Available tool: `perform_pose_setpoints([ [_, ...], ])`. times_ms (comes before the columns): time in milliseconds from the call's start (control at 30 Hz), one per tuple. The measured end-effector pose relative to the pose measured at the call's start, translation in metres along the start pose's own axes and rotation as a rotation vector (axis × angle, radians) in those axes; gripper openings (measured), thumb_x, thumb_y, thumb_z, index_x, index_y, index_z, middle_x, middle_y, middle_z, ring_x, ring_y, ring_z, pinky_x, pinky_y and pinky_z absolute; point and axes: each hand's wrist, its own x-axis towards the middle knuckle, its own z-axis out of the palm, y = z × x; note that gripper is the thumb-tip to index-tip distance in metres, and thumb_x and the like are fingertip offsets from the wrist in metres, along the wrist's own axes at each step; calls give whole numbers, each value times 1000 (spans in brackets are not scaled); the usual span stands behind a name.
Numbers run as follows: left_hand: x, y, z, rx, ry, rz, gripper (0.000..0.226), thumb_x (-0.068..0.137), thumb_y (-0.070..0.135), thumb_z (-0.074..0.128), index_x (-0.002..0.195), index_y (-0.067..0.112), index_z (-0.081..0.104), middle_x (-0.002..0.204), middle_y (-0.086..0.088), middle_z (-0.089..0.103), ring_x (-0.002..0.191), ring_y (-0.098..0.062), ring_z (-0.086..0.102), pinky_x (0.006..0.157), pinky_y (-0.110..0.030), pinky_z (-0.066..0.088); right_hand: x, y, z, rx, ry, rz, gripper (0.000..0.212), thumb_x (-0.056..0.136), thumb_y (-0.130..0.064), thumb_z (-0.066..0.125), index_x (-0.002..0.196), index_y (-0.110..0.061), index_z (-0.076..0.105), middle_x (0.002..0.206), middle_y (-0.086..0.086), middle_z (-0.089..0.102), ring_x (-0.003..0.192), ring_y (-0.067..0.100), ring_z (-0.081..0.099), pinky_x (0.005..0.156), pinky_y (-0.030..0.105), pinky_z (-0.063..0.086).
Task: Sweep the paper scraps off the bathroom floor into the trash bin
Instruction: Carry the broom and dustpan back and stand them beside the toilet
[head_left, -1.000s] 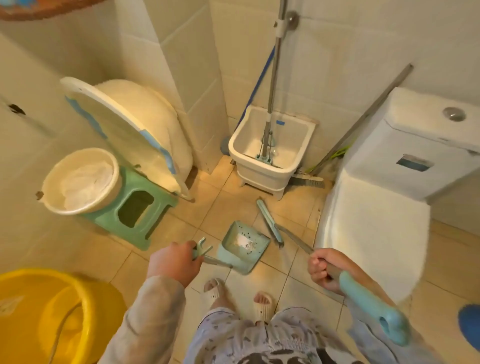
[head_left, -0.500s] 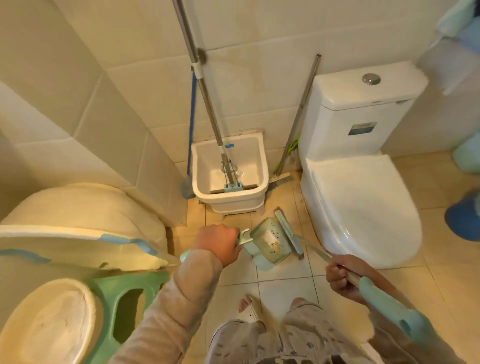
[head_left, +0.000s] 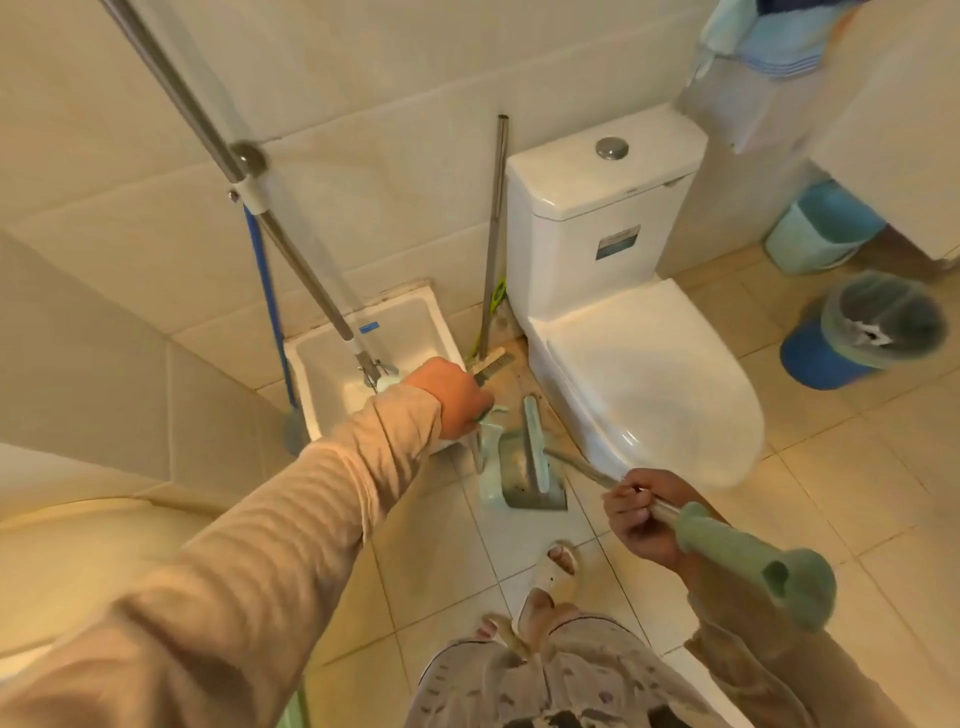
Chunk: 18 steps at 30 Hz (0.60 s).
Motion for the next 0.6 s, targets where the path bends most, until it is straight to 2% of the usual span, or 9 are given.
perform_pose_setpoints([
  [67,17,-14,-9,53,-3,27,32,93,37,45,118,20,53,108,-11,66,98,-32,64,80,-35,48,8,-8,12,92,-18,-28,20,55,4,44,59,-12,32,26,0,36,17,8,38,23,8,31],
  [167,39,-31,-25,108,-5,40,29,93,34,46,119,22,53,108,-8,66,98,-30,64,77,-35,48,21,-26,29,151,-16,-22,18,63,1,39,49,-9,38,26,0,38,18,10,40,25,8,33],
  [233,52,-39,-33,119,-7,37,27,93,32,48,118,23,55,108,-7,66,99,-29,64,79,-35,48,31,-38,37,180,7,-25,30,77,2,34,50,-11,36,26,2,39,18,12,41,27,7,35],
  [300,64,-46,-42,152,-12,38,28,93,30,52,120,24,55,112,-6,65,103,-28,62,84,-37,48,39,-51,45,261,5,-56,39,94,-8,27,56,-13,30,27,3,40,18,15,43,28,9,38],
  [333,68,-49,-46,171,-21,49,30,93,29,52,122,24,53,114,-5,63,106,-27,61,86,-37,48,42,-58,50,296,-4,-70,41,96,-11,28,56,-13,31,27,4,41,19,15,44,28,9,39],
  [367,72,-52,-49,197,-22,71,32,93,29,53,125,25,52,116,-4,63,108,-26,60,89,-37,46,41,-64,56,315,-18,-80,41,94,-10,32,53,-11,37,28,4,43,21,16,45,29,10,40],
  [433,80,-59,-50,265,17,138,35,92,29,54,127,26,51,117,-1,63,111,-25,59,93,-34,41,35,-75,70,293,-59,-83,35,75,-3,44,40,-6,49,32,3,46,26,14,48,30,11,41],
  [500,87,-71,-52,292,64,202,34,92,27,55,126,27,53,117,1,64,113,-24,58,94,-33,38,33,-84,82,247,-74,-68,27,64,-5,47,37,-4,50,33,2,48,27,12,50,30,12,42],
  [600,98,-91,-57,273,119,262,33,90,22,58,122,26,55,117,2,65,114,-22,57,95,-33,36,43,-92,93,158,-23,-52,26,74,-5,46,49,-11,45,34,0,49,27,11,53,31,12,44],
])
